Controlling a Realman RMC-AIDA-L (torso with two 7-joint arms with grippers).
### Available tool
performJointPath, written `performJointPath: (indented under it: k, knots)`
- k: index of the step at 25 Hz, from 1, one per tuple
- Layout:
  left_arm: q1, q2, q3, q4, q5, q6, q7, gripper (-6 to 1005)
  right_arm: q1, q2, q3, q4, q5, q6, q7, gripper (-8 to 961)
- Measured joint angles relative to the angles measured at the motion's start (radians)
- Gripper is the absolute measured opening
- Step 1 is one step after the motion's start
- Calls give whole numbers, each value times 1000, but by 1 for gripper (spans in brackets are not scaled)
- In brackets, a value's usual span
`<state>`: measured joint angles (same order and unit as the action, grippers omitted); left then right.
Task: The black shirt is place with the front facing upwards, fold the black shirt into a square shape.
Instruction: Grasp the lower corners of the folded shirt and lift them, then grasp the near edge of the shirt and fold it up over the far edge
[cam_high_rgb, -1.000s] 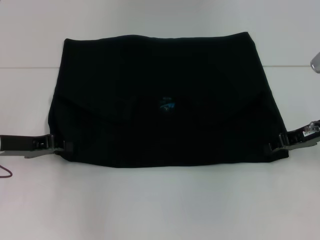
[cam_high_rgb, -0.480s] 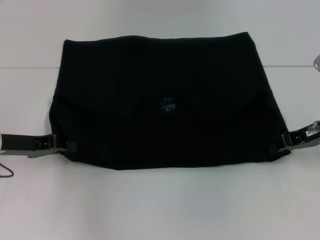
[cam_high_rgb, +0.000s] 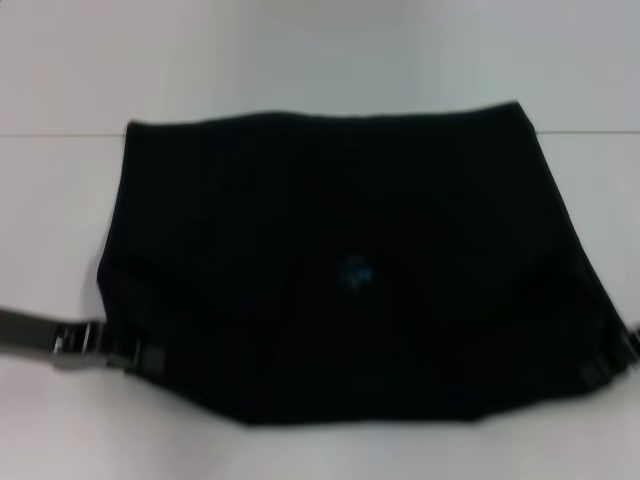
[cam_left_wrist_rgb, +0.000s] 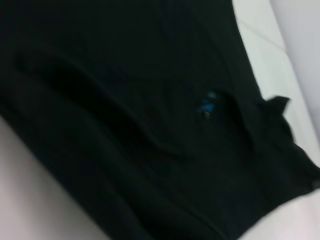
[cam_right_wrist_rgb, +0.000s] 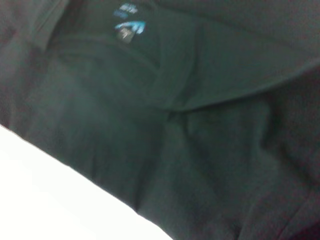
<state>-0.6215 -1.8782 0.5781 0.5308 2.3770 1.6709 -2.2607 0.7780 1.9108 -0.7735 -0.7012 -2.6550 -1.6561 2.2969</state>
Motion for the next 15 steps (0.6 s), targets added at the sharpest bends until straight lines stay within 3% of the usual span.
performJointPath:
  k: [3, 5, 8, 12, 15]
  knots:
    - [16, 2, -1, 16, 36, 140, -3, 22, -26, -3, -1, 0, -13, -120, -96, 58]
    - [23, 1, 1, 19, 70, 211, -2, 22, -42, 6, -3, 5, -43, -197, -178, 59]
    - [33, -6, 7, 19, 125, 291, -1, 23, -60, 35, -9, 11, -102, -272, -267, 59]
    - [47, -15, 8, 19, 157, 304, -1, 22, -76, 82, -18, 20, -164, -279, -311, 60]
    - [47, -16, -2, 20, 155, 290, 2, 22, -79, 94, -2, 27, -163, -255, -319, 59]
